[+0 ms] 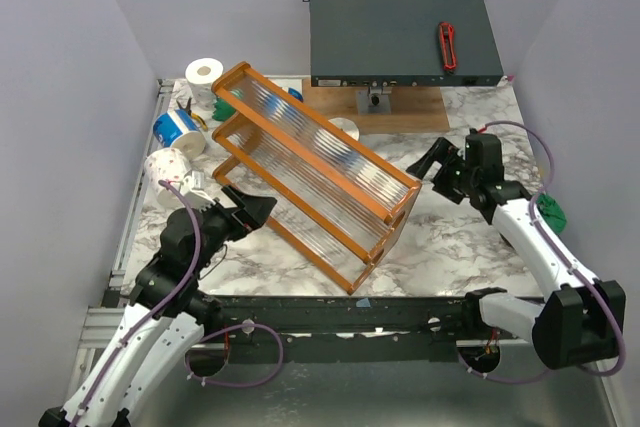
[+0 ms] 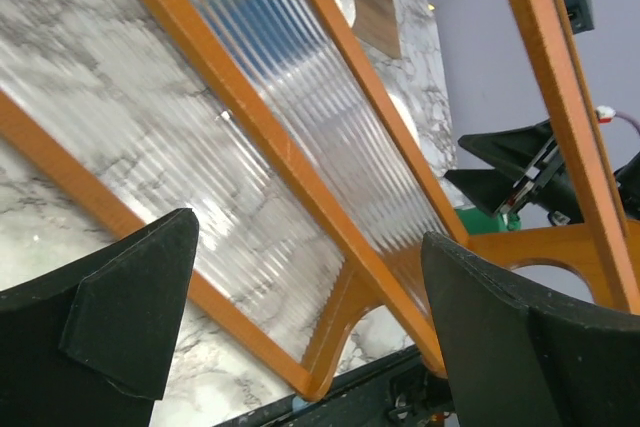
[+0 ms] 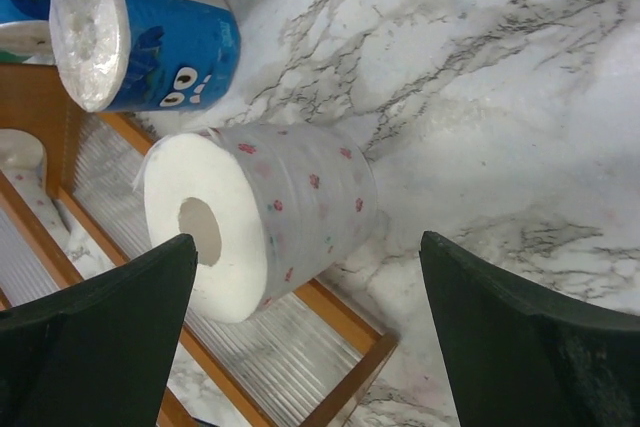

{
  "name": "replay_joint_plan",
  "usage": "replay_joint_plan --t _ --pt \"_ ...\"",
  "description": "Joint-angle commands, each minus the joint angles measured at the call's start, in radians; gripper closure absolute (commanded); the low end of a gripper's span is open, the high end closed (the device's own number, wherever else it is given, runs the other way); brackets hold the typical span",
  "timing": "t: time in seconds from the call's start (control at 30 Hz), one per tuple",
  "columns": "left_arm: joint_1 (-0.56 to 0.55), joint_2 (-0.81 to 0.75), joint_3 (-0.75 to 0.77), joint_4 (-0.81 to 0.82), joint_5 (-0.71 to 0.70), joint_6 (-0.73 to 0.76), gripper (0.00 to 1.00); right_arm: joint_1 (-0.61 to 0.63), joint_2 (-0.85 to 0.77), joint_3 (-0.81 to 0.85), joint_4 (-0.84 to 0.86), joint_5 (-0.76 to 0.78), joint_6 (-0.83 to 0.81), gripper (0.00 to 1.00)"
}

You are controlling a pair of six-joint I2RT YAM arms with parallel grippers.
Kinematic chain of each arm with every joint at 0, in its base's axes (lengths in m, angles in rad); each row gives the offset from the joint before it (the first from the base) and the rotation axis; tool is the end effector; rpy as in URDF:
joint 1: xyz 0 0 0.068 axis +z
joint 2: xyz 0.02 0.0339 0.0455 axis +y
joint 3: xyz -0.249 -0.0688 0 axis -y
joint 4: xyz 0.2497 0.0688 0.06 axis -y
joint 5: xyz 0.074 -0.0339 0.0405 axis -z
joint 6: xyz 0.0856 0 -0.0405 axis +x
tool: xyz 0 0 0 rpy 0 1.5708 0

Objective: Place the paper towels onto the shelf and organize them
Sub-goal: Adjust the shelf at the center of the board.

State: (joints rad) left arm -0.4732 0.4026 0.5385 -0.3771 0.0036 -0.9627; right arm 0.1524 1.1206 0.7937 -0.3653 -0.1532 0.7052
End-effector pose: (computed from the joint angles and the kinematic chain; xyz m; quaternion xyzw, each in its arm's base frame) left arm 0.1647 -0.0847 0.2662 -0.1896 0.7639 -0.4069 0.4637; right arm 0.2841 0.0569 0.2131 0.2149 0.8770 0.2393 0.3569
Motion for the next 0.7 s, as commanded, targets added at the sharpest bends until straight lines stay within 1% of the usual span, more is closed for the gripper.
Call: replay_joint_plan --t 0.0,0.2,0.37,0.67 --pt "0.002 -0.056 0.000 -0.150 -0.066 0.048 0.05 0.040 0.078 0.072 0.062 -0.054 -0.033 0.05" --pt "0.004 -0.076 -0.004 -0.202 -0.069 0.073 0.05 0.131 0.179 0.130 0.064 -0.014 -0.059 0.05" --pt "0.004 -0.078 -0.011 -0.203 -0.065 0.078 0.05 0.145 0.245 0.140 0.073 -0.037 -0.082 0.05" --pt "0.004 -0.063 -0.035 -0.188 -0.059 0.084 0.05 0.166 0.300 0.141 0.089 -0.039 -0.101 0.09"
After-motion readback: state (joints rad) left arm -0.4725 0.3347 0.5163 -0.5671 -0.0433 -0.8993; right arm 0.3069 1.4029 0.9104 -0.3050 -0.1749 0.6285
